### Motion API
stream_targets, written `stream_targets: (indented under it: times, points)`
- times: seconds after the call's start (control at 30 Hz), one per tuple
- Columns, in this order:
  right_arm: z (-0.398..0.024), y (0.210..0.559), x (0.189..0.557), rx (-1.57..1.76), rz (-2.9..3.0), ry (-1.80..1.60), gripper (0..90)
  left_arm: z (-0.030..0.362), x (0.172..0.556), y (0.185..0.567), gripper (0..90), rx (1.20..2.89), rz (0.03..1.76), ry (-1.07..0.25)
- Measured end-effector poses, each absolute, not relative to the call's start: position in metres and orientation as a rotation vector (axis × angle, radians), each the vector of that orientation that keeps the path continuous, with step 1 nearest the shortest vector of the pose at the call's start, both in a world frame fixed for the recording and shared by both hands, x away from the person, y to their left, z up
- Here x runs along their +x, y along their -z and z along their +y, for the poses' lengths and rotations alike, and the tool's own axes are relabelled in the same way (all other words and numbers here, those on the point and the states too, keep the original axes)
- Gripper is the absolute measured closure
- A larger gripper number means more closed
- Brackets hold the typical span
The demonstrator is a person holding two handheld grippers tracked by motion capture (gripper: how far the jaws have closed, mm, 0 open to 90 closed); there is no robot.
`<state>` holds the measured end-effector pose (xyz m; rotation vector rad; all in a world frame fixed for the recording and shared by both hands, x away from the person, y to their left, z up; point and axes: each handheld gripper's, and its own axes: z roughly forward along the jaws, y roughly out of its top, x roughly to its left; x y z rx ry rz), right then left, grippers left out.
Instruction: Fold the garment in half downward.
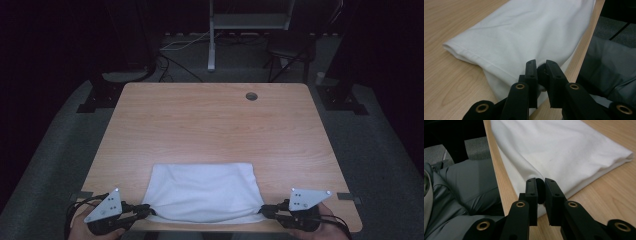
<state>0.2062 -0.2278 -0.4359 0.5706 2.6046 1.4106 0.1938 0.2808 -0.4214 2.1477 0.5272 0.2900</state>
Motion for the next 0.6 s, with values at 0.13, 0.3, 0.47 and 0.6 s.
stream_targets:
  times: [0.13, 0.3, 0.47, 0.6]
  points:
    - [-0.2281, 0.4392, 0.2057, 0.571, 2.618, -1.391, 81.4, 0.2801, 0.1935, 0.4241, 80.8, 2.158, 0.528, -0.282]
    - [-0.2266, 0.4421, 0.2063, 0.576, 2.642, -1.341, 81.3, 0.2793, 0.1949, 0.4257, 80.8, 2.178, 0.535, -0.271]
    - [-0.2236, 0.4436, 0.2076, 0.581, 2.653, -1.311, 80.8, 0.2762, 0.1977, 0.4289, 80.5, 2.208, 0.547, -0.272]
    - [-0.2220, 0.4427, 0.2086, 0.587, 2.659, -1.288, 80.6, 0.2728, 0.2024, 0.4310, 80.3, 2.233, 0.558, -0.271]
